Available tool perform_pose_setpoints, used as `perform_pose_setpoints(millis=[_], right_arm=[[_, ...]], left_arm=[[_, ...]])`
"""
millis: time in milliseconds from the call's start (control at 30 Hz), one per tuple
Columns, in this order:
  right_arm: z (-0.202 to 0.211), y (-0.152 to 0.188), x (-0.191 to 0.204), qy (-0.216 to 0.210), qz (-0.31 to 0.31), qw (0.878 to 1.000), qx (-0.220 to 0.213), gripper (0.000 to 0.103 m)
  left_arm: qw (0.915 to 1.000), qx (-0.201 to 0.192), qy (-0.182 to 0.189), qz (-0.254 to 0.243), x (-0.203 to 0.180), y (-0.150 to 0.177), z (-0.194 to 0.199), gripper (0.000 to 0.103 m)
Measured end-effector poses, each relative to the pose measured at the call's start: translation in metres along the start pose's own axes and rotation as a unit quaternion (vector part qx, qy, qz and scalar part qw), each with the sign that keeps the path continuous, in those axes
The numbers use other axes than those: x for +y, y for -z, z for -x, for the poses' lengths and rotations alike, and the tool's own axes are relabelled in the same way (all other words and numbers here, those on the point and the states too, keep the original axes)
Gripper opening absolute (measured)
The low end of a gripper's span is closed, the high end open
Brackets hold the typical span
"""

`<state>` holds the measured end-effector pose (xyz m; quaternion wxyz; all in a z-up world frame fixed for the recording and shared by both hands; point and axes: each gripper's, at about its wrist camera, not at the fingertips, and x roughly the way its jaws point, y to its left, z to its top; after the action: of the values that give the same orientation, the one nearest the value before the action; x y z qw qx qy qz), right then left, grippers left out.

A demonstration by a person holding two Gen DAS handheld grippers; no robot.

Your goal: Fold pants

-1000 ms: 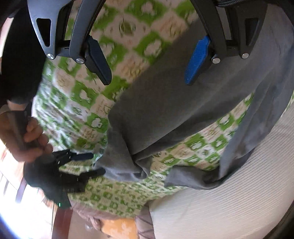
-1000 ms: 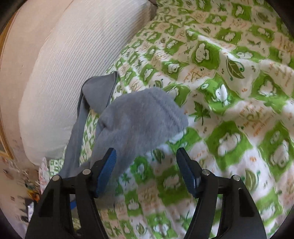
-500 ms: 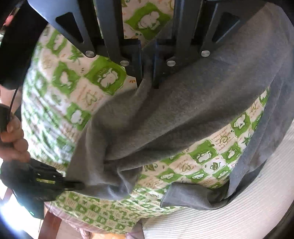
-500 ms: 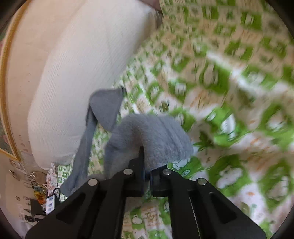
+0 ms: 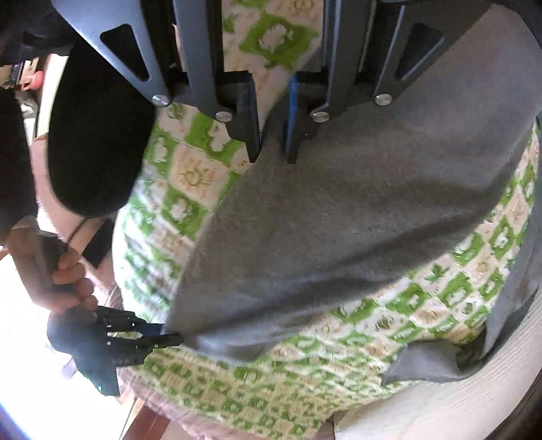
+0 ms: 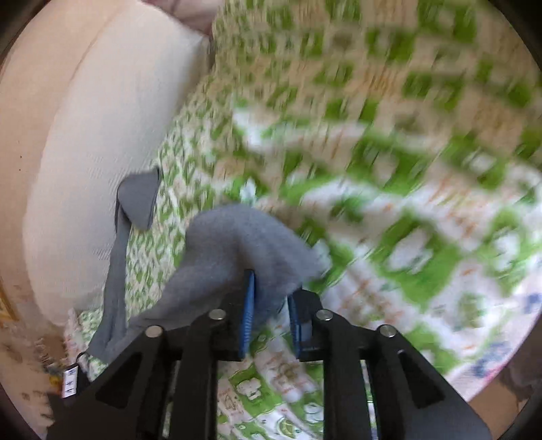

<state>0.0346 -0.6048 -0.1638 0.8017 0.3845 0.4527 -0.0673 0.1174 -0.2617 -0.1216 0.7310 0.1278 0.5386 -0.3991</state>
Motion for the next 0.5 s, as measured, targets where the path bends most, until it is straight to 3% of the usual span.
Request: perform_pose_setpoints(millis=[67, 133, 200, 367, 500], right_arm=[[0.016, -0.006, 0.008, 0.018, 0.016, 0.999, -0.034, 0.035], [0.027, -0.012, 0.022, 0.006, 0.042, 0.997, -0.056, 0.037], [0.024, -0.022, 0.040, -0.006, 0.076, 0.995, -0.058, 0.039], [0.003, -0.052, 0.053, 0.010, 0.109, 0.993, -0.035, 0.039], [-0.040, -0.054, 0.067, 0.046, 0.164, 0.985, 0.038, 0.039]], left_arm=[[0.9999, -0.007, 0.005, -0.009, -0.002, 0.004, 0.014, 0.016], [0.9997, -0.019, 0.004, -0.011, 0.002, 0.002, 0.031, 0.035], [0.9994, -0.035, -0.003, -0.004, 0.008, 0.000, 0.043, 0.043], [0.9970, -0.057, -0.042, 0.031, 0.037, -0.016, 0.042, 0.044], [0.9947, -0.052, -0.048, 0.075, 0.072, -0.024, 0.023, 0.044]])
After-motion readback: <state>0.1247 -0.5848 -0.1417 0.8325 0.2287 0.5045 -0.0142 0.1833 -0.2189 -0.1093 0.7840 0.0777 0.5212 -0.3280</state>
